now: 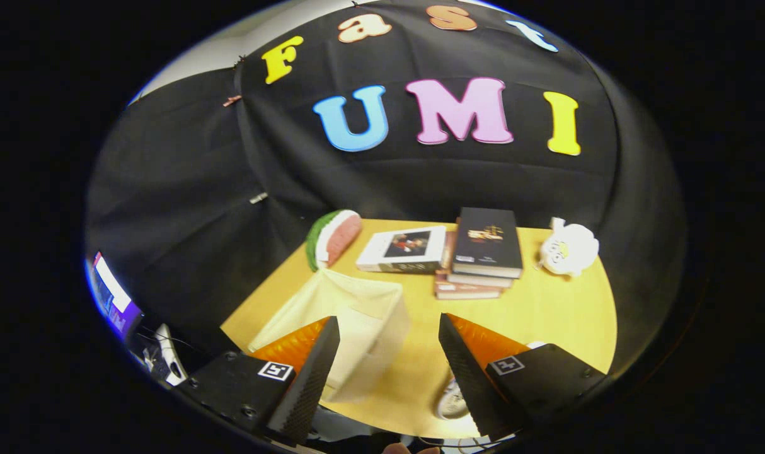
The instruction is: Open the storage box then place both shoes into the box .Put the left shoe in first, then the right shoe, with the right side of both shoes facing outward in a uniform manner.
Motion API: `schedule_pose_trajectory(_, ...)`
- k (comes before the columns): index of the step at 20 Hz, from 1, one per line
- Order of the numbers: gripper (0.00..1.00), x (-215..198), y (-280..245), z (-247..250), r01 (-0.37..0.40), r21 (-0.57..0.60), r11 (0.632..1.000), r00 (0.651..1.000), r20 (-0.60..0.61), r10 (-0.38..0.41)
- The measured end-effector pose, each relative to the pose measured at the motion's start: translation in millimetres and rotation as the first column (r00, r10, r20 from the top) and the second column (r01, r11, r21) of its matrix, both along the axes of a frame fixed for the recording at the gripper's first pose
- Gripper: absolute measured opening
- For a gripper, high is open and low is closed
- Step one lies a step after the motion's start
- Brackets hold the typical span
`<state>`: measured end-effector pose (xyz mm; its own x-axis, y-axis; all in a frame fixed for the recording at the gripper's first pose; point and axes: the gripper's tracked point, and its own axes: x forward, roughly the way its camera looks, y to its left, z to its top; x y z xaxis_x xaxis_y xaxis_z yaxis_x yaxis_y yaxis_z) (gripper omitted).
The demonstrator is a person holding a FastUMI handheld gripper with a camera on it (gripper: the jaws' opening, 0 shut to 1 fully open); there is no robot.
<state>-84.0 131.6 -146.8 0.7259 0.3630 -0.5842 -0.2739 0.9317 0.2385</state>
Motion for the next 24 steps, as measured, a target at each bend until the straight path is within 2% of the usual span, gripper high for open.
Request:
schedule_pose_trajectory(7, 0.99, -37, -96, -96, 0.082, -0.172, 0.982, 0.985, -0.138, -0.107)
schedule_pose_trajectory(13, 0.97, -55, -99, -175, 0.059, -0.173, 0.983, 0.956, -0.274, -0.105)
schedule_pose_trajectory(16, 0.94, -44, -98, -206, 0.033, -0.2, 0.979, 0.952, -0.292, -0.091)
schedule_pose_trajectory(18, 0.89, -30, -97, -222, 0.061, -0.196, 0.979, 0.949, -0.293, -0.118)
schedule_pose_trajectory(19, 0.75, -19, -93, -230, 0.096, -0.176, 0.98, 0.947, -0.287, -0.144)
schedule_pose_trajectory(21, 0.63, -4, -94, -246, 0.161, -0.171, 0.972, 0.933, -0.294, -0.206)
schedule_pose_trajectory(23, 0.55, 7, -94, -263, 0.205, -0.189, 0.96, 0.921, -0.294, -0.255)
schedule_pose_trajectory(24, 0.55, 10, -90, -264, 0.223, -0.166, 0.961, 0.915, -0.305, -0.265)
